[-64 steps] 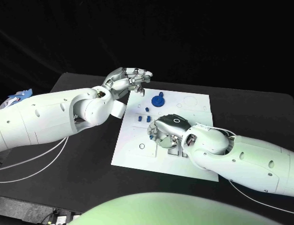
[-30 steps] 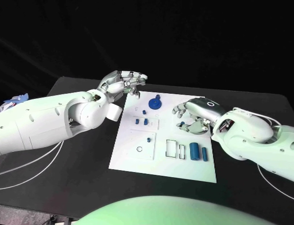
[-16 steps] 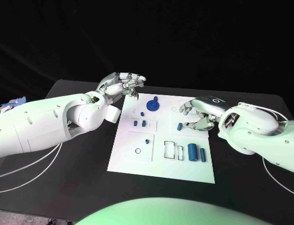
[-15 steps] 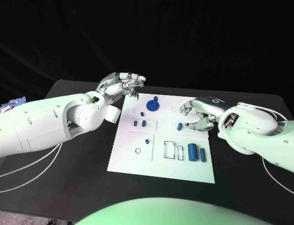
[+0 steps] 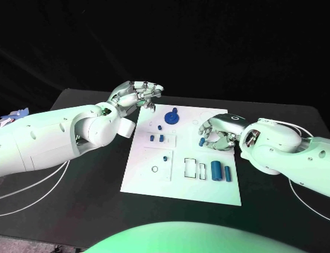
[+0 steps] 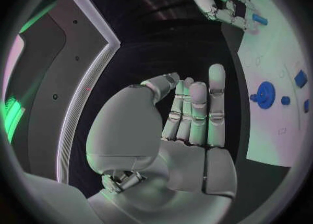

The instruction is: Assemble the parts on the task board

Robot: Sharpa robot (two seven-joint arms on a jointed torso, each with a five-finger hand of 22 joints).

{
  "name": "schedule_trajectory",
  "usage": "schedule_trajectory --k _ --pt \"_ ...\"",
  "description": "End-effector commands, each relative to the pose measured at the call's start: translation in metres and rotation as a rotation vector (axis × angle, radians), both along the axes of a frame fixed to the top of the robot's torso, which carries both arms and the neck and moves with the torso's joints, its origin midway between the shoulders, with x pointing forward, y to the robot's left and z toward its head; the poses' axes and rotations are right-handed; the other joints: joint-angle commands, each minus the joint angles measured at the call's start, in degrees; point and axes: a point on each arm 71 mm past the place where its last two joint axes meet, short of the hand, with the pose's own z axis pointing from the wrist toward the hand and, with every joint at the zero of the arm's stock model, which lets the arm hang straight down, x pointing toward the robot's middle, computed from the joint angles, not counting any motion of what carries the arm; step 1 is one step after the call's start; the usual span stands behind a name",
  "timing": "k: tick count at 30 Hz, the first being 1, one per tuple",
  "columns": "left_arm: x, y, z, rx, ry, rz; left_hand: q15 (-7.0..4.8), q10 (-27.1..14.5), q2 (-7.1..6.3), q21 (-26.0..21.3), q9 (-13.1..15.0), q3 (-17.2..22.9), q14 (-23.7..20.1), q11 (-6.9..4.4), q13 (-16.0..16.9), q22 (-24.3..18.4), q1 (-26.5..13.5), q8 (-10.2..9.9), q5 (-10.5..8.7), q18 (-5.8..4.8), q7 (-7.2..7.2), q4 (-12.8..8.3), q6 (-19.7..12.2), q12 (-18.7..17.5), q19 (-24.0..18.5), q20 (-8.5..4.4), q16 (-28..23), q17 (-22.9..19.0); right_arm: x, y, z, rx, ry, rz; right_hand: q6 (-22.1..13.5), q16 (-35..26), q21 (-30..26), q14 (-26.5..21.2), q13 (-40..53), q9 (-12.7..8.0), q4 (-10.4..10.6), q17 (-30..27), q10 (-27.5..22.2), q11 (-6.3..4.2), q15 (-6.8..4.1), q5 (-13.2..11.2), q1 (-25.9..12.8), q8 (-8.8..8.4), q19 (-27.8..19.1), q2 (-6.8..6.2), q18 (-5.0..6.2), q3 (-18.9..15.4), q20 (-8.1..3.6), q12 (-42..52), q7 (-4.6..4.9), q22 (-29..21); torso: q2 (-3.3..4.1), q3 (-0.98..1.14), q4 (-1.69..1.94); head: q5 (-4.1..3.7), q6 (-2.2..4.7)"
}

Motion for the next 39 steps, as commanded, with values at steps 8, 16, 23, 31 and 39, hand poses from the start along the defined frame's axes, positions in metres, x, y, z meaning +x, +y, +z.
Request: schedule_trajectory --k 8,16,23,31,39 --pt "-0.0009 -0.0018 0.0011 -0.007 -0.007 -0.018 0.08 -0.42 0.16 -0.36 0.06 0.16 -0.14 0.03 -0.05 0.02 -0.31 -0.13 0.15 0.80 -0.03 -0.13 -0.49 -0.26 0.09 0.37 0.20 0.05 -0.0006 0.0034 -0.0063 -0.012 0.018 0.005 3.46 1.29 1.99 0.66 -0.45 0.38 0.57 1.21 3.79 -0.81 -0.76 -0.81 0.59 1.30 1.47 0.99 -0.84 2.63 -0.50 0.65 -0.69 1.69 -0.10 0.02 -0.07 0.08 -0.29" --pt "-0.0009 -0.0015 0.0011 -0.006 -0.006 -0.018 0.08 -0.42 0.16 -0.36 0.06 0.16 -0.14 0.03 -0.05 0.02 -0.31 -0.13 0.15 0.80 -0.03 -0.13 -0.49 -0.26 0.09 0.37 0.20 0.05 0.0004 0.0030 -0.0078 -0.011 0.013 -0.004 4.51 1.50 2.39 0.72 -0.54 0.55 0.64 1.35 4.96 -1.15 -1.03 -1.26 0.81 1.75 1.70 1.28 -0.93 3.51 -0.76 0.68 -1.00 2.09 -0.08 0.03 -0.08 0.14 -0.41" --pt "-0.0009 -0.0011 0.0011 -0.006 -0.006 -0.017 0.08 -0.42 0.16 -0.36 0.06 0.16 -0.14 0.03 -0.05 0.02 -0.31 -0.13 0.15 0.80 -0.03 -0.13 -0.49 -0.26 0.09 0.37 0.20 0.05 0.0009 0.0036 -0.0097 -0.011 0.002 -0.007 4.71 1.54 2.53 0.73 -0.57 0.59 0.62 1.34 5.20 -1.24 -1.10 -1.28 0.91 1.84 1.78 1.38 -0.96 3.75 -0.83 0.65 -1.09 2.23 -0.03 0.03 -0.02 0.16 -0.45" --pt "-0.0010 -0.0008 0.0011 -0.005 -0.005 -0.017 0.11 -0.41 0.20 -0.36 0.25 0.14 -0.16 0.06 -0.12 0.04 -0.32 -0.16 0.15 0.81 0.01 -0.14 -0.63 -0.31 0.09 0.40 0.27 0.10 0.0006 0.0056 -0.0119 -0.003 -0.012 -0.012 4.93 1.68 2.73 0.79 -0.61 0.64 0.64 1.53 5.49 -1.31 -1.18 -1.35 1.00 1.93 1.90 1.58 -1.01 4.06 -0.90 0.62 -1.15 2.41 -0.07 0.01 -0.08 0.22 -0.62" --pt "-0.0012 -0.0007 0.0011 -0.005 -0.005 -0.018 0.11 -0.41 0.22 -0.36 0.31 0.14 -0.10 0.06 -0.14 0.05 -0.31 -0.17 0.16 0.82 0.02 -0.16 -0.66 -0.32 0.10 0.41 0.33 0.27 0.0021 0.0038 -0.0092 0.027 -0.055 -0.031 7.84 2.57 4.46 1.18 0.11 1.74 0.42 2.52 9.13 -2.72 -2.30 -2.91 1.67 3.97 2.92 3.29 -1.38 5.29 -1.83 1.66 -2.62 3.97 -0.11 -0.01 -0.06 0.15 -0.84"
